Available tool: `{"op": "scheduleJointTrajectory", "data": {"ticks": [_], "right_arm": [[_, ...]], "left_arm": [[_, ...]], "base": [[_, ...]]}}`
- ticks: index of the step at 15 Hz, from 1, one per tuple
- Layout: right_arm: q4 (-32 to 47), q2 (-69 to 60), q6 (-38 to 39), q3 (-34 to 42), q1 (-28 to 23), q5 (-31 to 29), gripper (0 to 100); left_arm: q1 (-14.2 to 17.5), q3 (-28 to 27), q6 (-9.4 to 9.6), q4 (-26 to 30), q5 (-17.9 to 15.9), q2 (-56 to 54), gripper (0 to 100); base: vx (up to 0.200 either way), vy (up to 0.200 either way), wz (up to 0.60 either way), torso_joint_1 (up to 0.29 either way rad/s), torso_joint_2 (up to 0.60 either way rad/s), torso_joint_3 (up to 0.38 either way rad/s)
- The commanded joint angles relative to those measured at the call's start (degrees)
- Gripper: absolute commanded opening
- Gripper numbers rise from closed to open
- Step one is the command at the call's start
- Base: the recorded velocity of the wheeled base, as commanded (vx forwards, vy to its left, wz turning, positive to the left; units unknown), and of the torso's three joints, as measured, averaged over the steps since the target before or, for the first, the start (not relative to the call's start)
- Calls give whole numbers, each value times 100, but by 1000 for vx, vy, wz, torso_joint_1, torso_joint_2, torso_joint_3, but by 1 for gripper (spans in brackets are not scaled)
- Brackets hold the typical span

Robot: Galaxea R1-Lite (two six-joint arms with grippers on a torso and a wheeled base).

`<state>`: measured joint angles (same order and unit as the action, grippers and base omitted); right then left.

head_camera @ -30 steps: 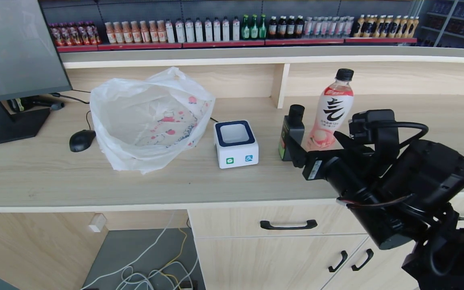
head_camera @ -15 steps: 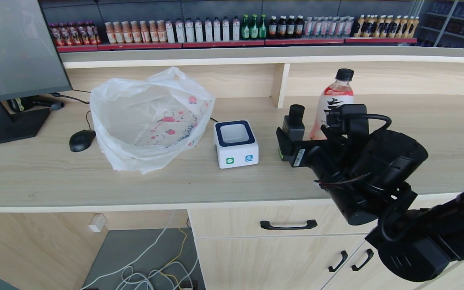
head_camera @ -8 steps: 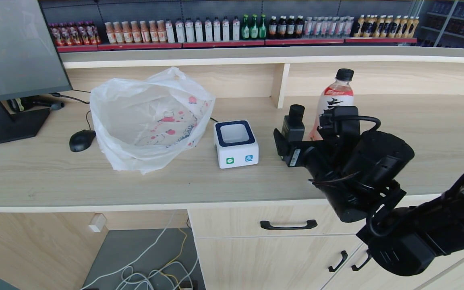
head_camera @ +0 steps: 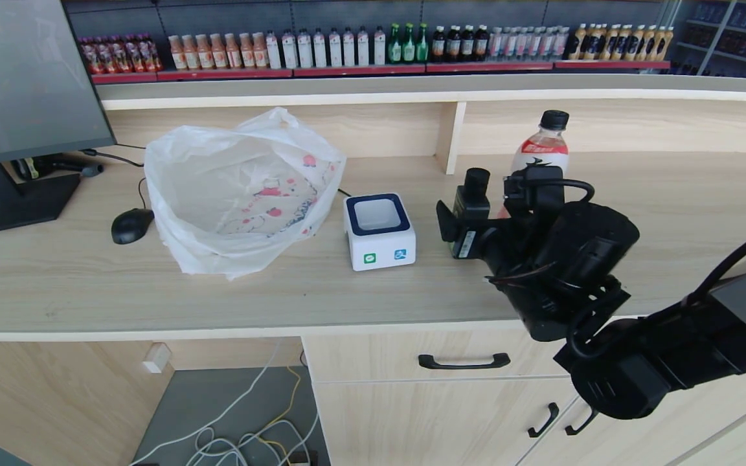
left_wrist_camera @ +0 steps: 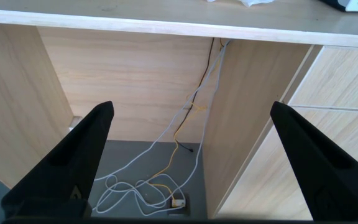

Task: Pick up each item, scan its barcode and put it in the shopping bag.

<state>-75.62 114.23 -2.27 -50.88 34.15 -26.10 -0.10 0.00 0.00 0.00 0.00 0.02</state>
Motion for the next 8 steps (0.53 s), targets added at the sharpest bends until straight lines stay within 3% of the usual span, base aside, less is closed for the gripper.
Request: {"op": "scheduleJointTrajectory", "data": {"ticks": [1, 6, 8], "right_arm": [[65, 109, 69, -150, -4, 17, 100], [214, 355, 183, -466, -171, 79, 100], [214, 399, 183, -484, -215, 360, 100]], "left_arm": [[1, 0, 0, 0, 0, -2, 100], [1, 0, 0, 0, 0, -2, 100], [1, 0, 0, 0, 0, -2, 100]], "base": [[0, 0, 0, 0, 0, 0], [0, 0, 0, 0, 0, 0], [0, 0, 0, 0, 0, 0]]}}
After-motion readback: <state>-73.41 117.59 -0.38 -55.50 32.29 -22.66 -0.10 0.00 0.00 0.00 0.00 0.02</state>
